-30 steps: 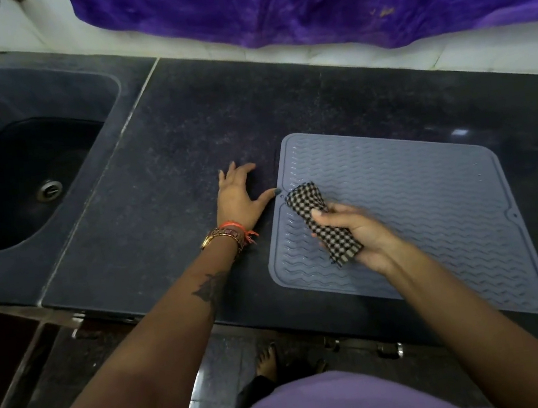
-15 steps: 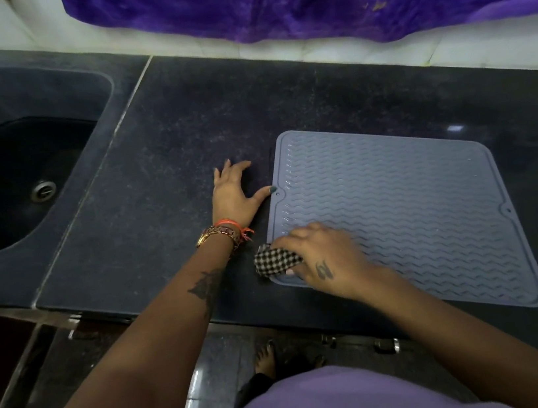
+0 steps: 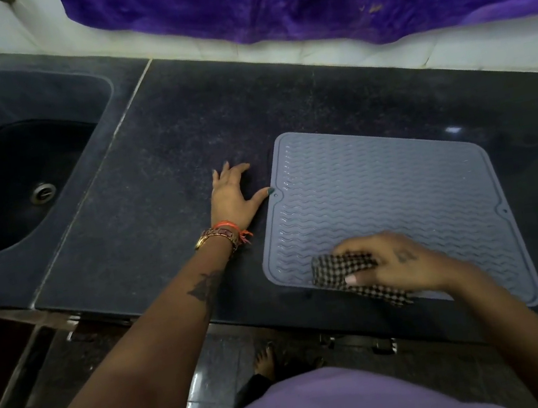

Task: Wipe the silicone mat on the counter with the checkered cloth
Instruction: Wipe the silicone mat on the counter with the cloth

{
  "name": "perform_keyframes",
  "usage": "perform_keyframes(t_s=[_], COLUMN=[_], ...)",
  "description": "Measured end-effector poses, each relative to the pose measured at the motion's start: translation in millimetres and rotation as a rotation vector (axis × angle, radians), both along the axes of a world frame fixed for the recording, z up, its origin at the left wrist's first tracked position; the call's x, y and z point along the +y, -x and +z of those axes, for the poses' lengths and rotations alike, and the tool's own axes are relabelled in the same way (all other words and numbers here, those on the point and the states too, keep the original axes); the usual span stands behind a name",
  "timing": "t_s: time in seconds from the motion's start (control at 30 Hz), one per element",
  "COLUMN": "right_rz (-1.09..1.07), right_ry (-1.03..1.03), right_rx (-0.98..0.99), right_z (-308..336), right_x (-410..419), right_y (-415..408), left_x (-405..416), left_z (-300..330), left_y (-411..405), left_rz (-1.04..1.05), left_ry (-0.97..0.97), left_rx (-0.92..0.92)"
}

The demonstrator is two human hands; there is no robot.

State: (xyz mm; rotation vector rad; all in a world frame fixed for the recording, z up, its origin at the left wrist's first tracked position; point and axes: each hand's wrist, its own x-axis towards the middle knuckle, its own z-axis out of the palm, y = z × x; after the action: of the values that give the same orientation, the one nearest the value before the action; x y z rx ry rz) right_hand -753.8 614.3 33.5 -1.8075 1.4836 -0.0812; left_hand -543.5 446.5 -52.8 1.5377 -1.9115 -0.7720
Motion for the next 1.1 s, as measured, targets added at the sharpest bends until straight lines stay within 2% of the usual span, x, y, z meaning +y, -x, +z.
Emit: perform_keyframes(t_s=[0.1,0.17,0.33,0.4,0.67,0.8,0.87,1.03,1.1], right_rz=[-0.240,-0.242,0.042,0.092,0.087,0.029,-0.060,-0.459,-0.425], right_ry=[-0.160,-0.187,0.059,0.099,0.091,-0.108,-0.212,-0.220,-0.163], right_rx=[-0.380,-0.410,-0.015,0.057,0.224,0.304,0.184,-0.555,-0.582], right_z=[2.0,-5.1,-23.3,-23.4,-18.1,-5.4,5.5,3.9,-8.7], right_x=[-7.7,-15.4,-27.8,-25.5,0.8,7.9,10.3,9.2,6.9], right_y=[-1.6,-20.6,-62.7,-60.7,-17.6,26.9,48.7,21.9,-9.4], left_x=[-0.1,1.0,0.7,-0.3,0.4,0.6,0.5,-1.3,0.0], left_z=[0.3,0.8,0.8,0.1,0.6,1.3,0.7,-0.2,0.0], left_y=[0.2,0.3,-0.2,-0.5,-0.1,-0.2,0.4,0.8,0.4], left_rz=[0.004,0.001,-0.002,0.000,0.005,-0.001,0.000,0.003,-0.001], left_ry=[-0.015,0.000,-0.010,-0.019,-0.027,-0.008,-0.009,-0.029,-0.020], left_rx=[-0.005,0.003,-0.024,-0.036,-0.042,-0.047,-0.052,-0.071,-0.055])
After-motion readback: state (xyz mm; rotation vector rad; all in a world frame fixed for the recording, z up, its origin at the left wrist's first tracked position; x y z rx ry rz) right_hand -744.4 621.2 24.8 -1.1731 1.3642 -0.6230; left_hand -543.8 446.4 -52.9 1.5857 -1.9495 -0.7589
